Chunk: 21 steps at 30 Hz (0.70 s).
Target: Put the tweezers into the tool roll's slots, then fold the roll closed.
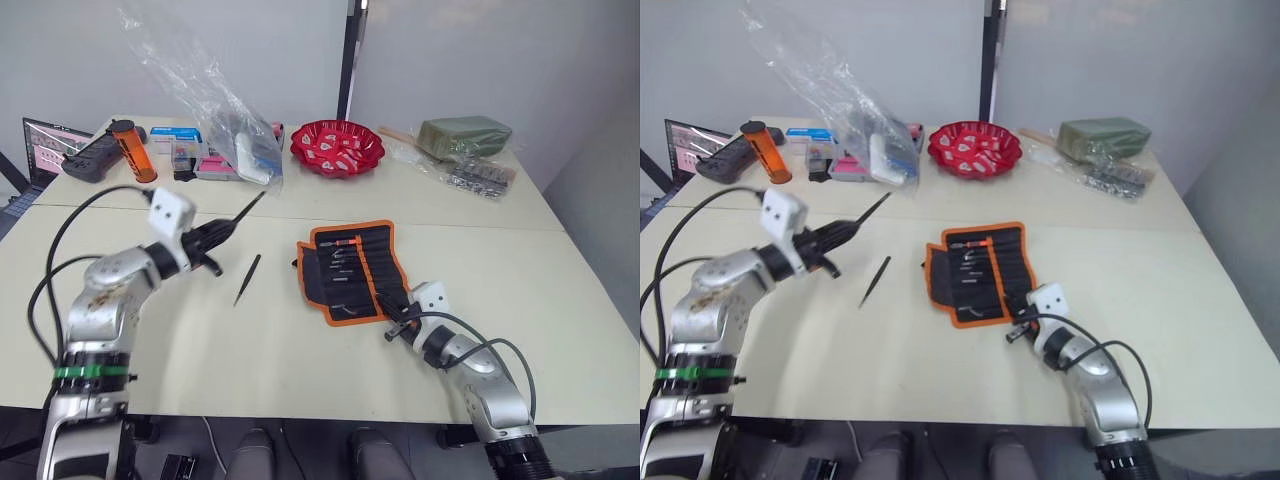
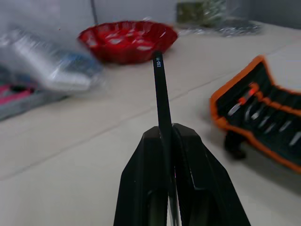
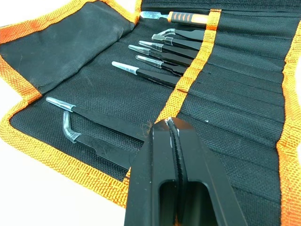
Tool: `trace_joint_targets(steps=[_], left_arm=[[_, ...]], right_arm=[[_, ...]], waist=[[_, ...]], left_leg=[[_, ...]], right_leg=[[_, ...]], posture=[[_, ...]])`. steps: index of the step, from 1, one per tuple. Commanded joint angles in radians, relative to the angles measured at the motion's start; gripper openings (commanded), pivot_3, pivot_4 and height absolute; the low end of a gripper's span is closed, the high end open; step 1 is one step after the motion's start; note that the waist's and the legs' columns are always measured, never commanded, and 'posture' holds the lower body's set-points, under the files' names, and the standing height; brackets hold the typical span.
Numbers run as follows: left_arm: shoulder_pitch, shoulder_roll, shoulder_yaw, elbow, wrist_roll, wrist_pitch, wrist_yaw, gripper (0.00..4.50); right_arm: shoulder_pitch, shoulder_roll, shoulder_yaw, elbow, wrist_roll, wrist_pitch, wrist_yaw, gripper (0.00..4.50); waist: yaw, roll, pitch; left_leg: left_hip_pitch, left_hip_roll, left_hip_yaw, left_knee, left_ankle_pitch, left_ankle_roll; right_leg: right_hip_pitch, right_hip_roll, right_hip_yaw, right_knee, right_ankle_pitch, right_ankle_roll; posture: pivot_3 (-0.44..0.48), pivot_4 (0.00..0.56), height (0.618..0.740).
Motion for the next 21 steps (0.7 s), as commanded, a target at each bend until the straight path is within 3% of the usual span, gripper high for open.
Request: trace_joint_targets(steps=[1,3,11,21], left_arm=[[-0.055,-0.018,-0.096,-0.045,-0.018,0.038,-0.082,0.03],[-0.109,-0.034,-0.159,-0.035,-0.011,0.059,-0.126,0.03],[-0.360,-0.041,-0.489,0.172,0.211,0.037,-0.335,0.03],[-0.442,-0.090,-0.573,0.330,0.309,-0.037,-0.460,0.03]], right_arm=[[0.037,0.003,0.030,0.032,-0.028,0.036,-0.007,0.00],[0.037,0.006,0.028,0.031,-0.029,0.036,-0.016,0.00],[0.055,0.022,0.017,0.017,-0.027,0.033,-0.058,0.00],[0.082,0.022,-0.007,-0.005,-0.020,0.028,-0.091,0.00]], waist=[[-0.003,0.001,0.000],[-0.004,0.001,0.000],[-0.005,0.002,0.001],[0.000,0.003,0.002]], left_leg=[[0.000,0.000,0.000,0.000,0.000,0.000],[0.000,0.000,0.000,-0.001,0.000,0.000],[-0.001,-0.001,-0.001,-0.001,0.000,0.000],[-0.005,-0.001,-0.001,-0.001,0.000,0.000]], right_leg=[[0.000,0.000,0.000,0.000,0.000,0.001],[0.000,0.000,0.000,0.000,0.000,0.002],[-0.001,0.001,0.001,0.000,-0.001,0.002],[-0.003,0.001,0.001,0.000,-0.002,0.003]], posture=[[0.000,0.150,0.740],[0.000,0.150,0.740],[0.000,0.150,0.740],[0.000,0.150,0.740]])
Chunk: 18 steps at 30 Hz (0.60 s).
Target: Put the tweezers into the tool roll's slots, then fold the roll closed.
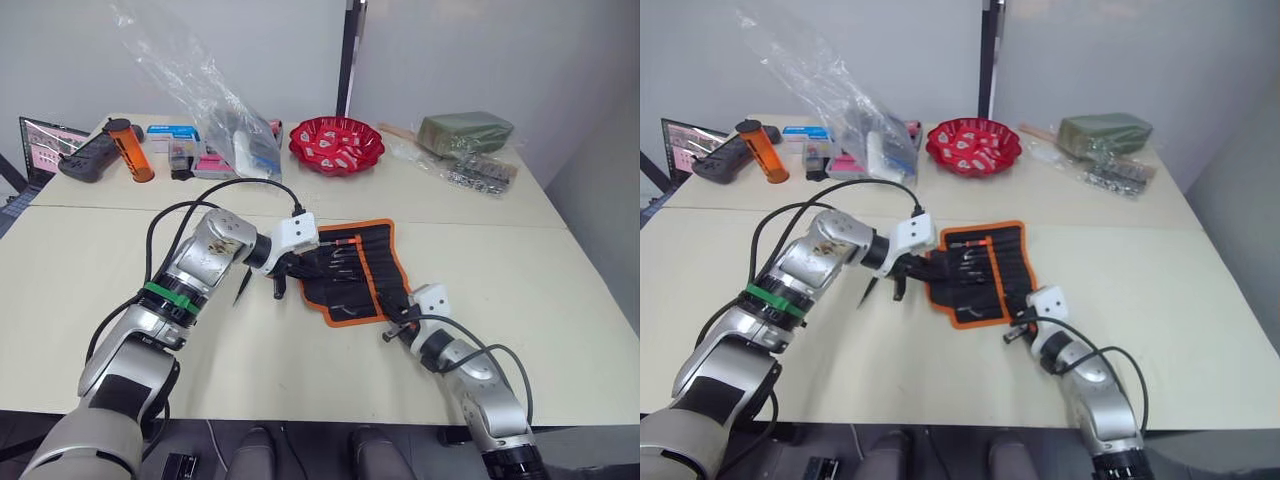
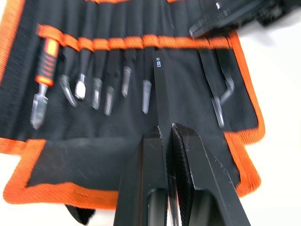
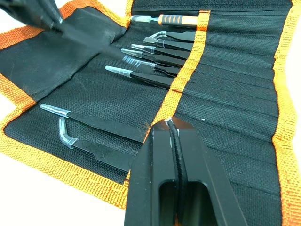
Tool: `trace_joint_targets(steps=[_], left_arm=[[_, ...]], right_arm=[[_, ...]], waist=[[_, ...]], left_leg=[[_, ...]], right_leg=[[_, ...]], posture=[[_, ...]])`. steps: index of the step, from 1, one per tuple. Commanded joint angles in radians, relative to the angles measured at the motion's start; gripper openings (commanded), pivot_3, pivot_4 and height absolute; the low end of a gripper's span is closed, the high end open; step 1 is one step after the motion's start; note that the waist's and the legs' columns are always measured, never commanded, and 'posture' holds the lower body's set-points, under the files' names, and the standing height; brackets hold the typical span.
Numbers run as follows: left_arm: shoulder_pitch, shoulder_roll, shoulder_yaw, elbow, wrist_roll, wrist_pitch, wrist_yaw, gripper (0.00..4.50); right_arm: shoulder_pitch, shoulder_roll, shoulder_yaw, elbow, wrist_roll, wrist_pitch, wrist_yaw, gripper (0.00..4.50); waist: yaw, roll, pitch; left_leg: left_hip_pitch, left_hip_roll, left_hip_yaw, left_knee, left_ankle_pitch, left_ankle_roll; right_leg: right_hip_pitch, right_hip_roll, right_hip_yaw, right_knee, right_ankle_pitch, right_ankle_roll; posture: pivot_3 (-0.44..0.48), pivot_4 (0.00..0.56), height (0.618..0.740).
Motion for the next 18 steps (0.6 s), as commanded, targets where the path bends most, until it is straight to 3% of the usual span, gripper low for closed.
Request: trace_joint_targets(steps=[1,18], left_arm=[[-0.040,-0.030,-0.002,0.022,0.027,-0.041,-0.019,0.03],[-0.098,-0.176,0.012,0.209,0.132,-0.168,0.006,0.03]], right_arm=[[0.043,-0.003,-0.002,0.039,-0.020,0.028,-0.017,0.00],[0.034,0.010,0.017,0.015,-0.021,0.045,-0.036,0.00]], waist=[[0.004,0.000,0.000],[0.007,0.000,0.000]], left_leg=[[0.000,0.000,0.000,0.000,0.000,0.000],[-0.002,0.000,-0.001,0.002,0.000,0.000]], right_leg=[[0.000,0.000,0.000,0.000,0.000,0.000],[0.000,0.000,0.000,0.000,0.000,0.000]], posture=[[0.000,0.150,0.740],[0.000,0.150,0.740]])
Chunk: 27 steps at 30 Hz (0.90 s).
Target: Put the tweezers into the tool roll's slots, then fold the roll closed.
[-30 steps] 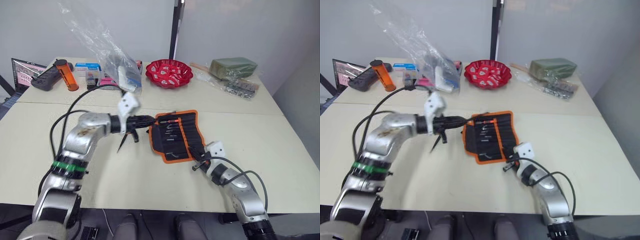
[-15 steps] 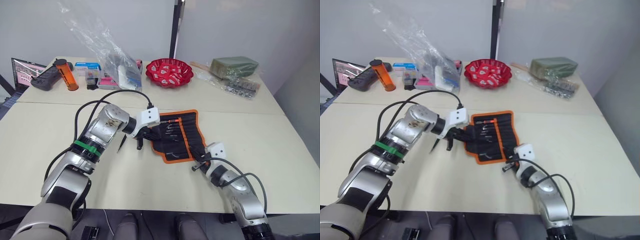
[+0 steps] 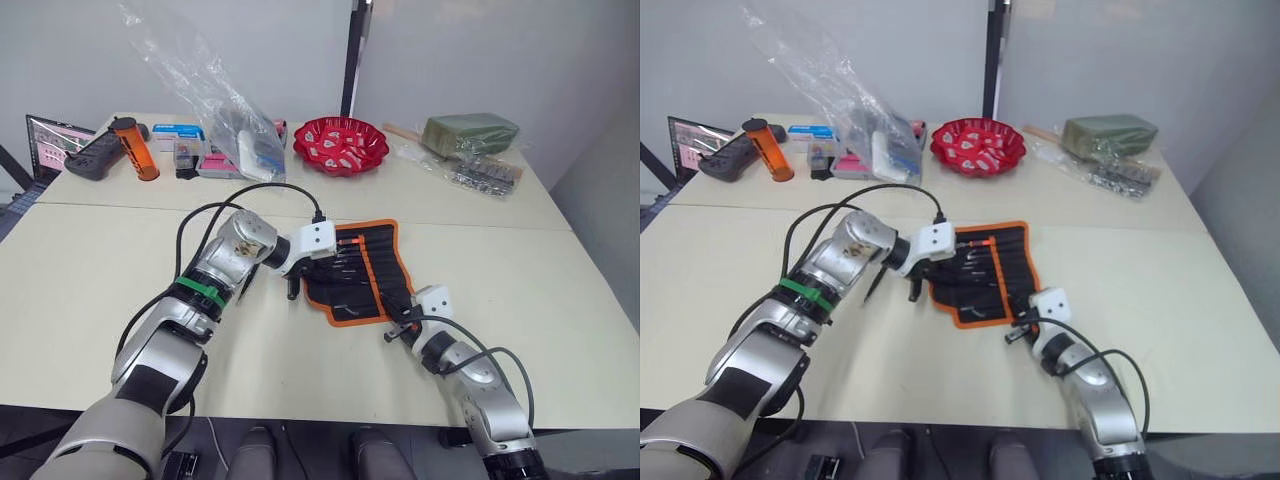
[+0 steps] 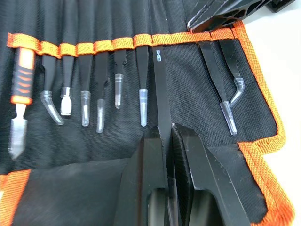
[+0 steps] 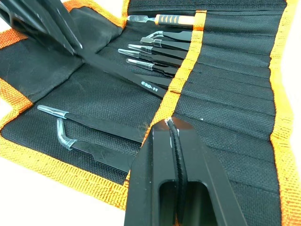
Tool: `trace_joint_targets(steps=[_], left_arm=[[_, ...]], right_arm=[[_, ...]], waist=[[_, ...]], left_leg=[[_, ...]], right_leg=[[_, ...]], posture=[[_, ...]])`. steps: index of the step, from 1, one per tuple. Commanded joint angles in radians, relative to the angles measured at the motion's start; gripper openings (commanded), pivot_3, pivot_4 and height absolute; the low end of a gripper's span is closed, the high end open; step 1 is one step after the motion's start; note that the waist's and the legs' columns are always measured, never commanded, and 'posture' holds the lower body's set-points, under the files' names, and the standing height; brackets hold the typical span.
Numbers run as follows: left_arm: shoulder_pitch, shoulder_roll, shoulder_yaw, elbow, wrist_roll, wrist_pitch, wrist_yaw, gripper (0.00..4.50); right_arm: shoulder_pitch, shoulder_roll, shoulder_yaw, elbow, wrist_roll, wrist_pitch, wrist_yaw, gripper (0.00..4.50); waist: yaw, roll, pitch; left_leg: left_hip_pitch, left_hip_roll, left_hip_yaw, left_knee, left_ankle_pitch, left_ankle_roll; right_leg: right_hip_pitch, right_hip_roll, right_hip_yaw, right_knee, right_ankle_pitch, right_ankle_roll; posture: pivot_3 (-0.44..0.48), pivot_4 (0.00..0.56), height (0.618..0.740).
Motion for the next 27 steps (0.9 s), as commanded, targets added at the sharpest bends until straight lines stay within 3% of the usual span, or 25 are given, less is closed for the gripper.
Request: trace_joint_targets(steps=[1,16,27], left_arm=[[-0.046,-0.039,0.016,0.022,0.004,-0.020,0.006,0.03],[-0.161,-0.231,0.062,0.432,0.059,-0.237,0.125,0.03],[-0.204,-0.272,0.097,0.517,0.085,-0.290,0.147,0.03]], right_arm=[[0.023,0.003,0.020,0.036,-0.022,0.043,-0.007,0.00],[0.015,0.020,0.031,0.037,-0.033,0.037,-0.019,0.00],[0.015,0.027,0.039,0.032,-0.038,0.040,-0.014,0.00]], waist=[[0.000,0.000,0.000],[-0.001,0.000,0.000],[-0.001,0.000,0.000]], left_leg=[[0.000,0.000,0.000,0.000,0.000,0.000],[-0.001,-0.001,-0.001,0.004,0.000,0.000],[-0.002,-0.001,-0.002,0.006,0.000,0.000]], right_leg=[[0.000,0.000,0.000,0.000,0.000,0.000],[0.001,0.000,0.000,0.000,0.001,0.001],[0.001,0.000,0.000,0.000,0.001,0.002]], posture=[[0.000,0.150,0.740],[0.000,0.150,0.740],[0.000,0.150,0.740]])
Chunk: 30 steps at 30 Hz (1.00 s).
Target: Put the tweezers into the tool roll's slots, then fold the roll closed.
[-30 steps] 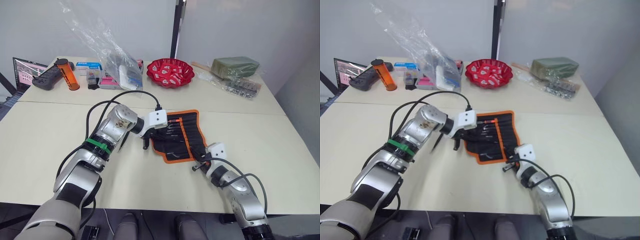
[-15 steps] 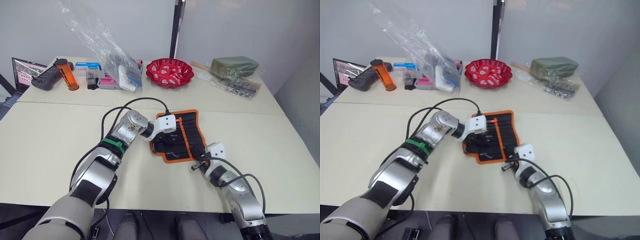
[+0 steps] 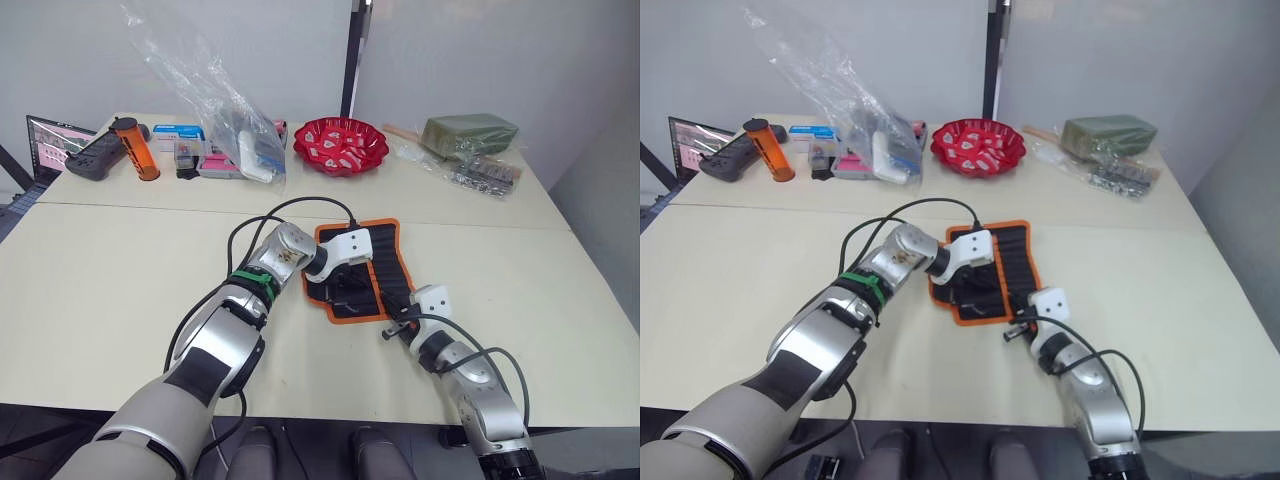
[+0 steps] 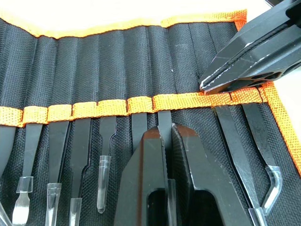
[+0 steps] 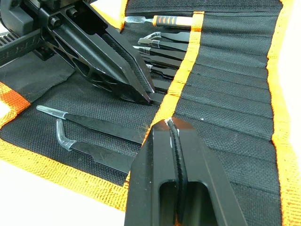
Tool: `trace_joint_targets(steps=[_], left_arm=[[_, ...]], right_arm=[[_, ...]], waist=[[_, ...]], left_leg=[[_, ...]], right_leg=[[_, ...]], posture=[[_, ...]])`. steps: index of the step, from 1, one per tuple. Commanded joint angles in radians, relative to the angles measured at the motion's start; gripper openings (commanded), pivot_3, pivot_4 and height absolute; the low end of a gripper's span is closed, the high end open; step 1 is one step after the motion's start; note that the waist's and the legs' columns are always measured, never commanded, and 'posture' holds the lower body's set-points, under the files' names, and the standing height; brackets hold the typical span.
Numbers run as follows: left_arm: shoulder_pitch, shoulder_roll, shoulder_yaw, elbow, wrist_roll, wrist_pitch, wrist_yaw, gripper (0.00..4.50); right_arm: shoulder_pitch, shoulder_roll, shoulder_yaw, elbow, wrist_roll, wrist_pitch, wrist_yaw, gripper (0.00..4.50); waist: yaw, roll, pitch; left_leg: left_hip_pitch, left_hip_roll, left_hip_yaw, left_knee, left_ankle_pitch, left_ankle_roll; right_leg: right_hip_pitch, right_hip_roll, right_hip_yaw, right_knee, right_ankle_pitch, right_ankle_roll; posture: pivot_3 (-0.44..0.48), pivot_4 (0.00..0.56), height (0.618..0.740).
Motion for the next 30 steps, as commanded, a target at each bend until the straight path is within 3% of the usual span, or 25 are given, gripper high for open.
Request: trace_joint_targets(steps=[1,8,13,22,30], left_arm=[[-0.042,0.001,0.033,-0.016,0.006,-0.017,0.026,0.40],[-0.025,0.068,0.090,-0.108,-0.027,0.066,-0.029,2.77],[0.028,0.208,0.189,-0.316,-0.103,0.223,-0.068,4.44],[0.275,0.471,0.417,-0.756,-0.246,0.520,0.022,4.49],[0.654,0.571,0.640,-1.089,-0.323,0.522,0.200,4.49]], right_arm=[[0.022,0.005,0.033,0.036,-0.015,0.041,0.010,0.00],[0.017,-0.002,0.033,0.046,-0.016,0.042,0.024,0.00],[-0.008,-0.014,0.030,0.079,-0.018,0.036,0.050,0.00],[-0.071,-0.031,0.030,0.148,-0.018,0.025,0.103,0.00],[-0.096,-0.056,0.016,0.180,-0.006,0.024,0.165,0.00]], waist=[[0.000,0.000,0.000],[-0.009,0.000,0.000],[-0.016,0.001,0.000],[-0.027,0.004,0.001],[-0.017,0.004,0.001]], left_leg=[[0.000,0.000,0.000,0.000,0.000,0.000],[0.000,0.000,0.000,0.000,0.000,0.000],[0.000,0.000,-0.001,-0.002,0.000,0.000],[0.003,0.001,-0.001,-0.004,0.000,0.000],[0.004,0.002,-0.001,-0.004,0.000,0.000]], right_leg=[[0.000,0.000,0.000,0.000,0.000,0.000],[-0.001,0.000,0.000,0.001,0.000,0.000],[-0.001,0.000,0.000,0.001,0.000,0.000],[0.000,0.000,-0.001,0.002,0.000,0.000],[0.001,0.000,-0.001,0.002,0.000,-0.002]], posture=[[0.000,0.150,0.740],[0.000,0.150,0.740],[0.000,0.150,0.740],[0.000,0.150,0.740],[0.000,0.150,0.740]])
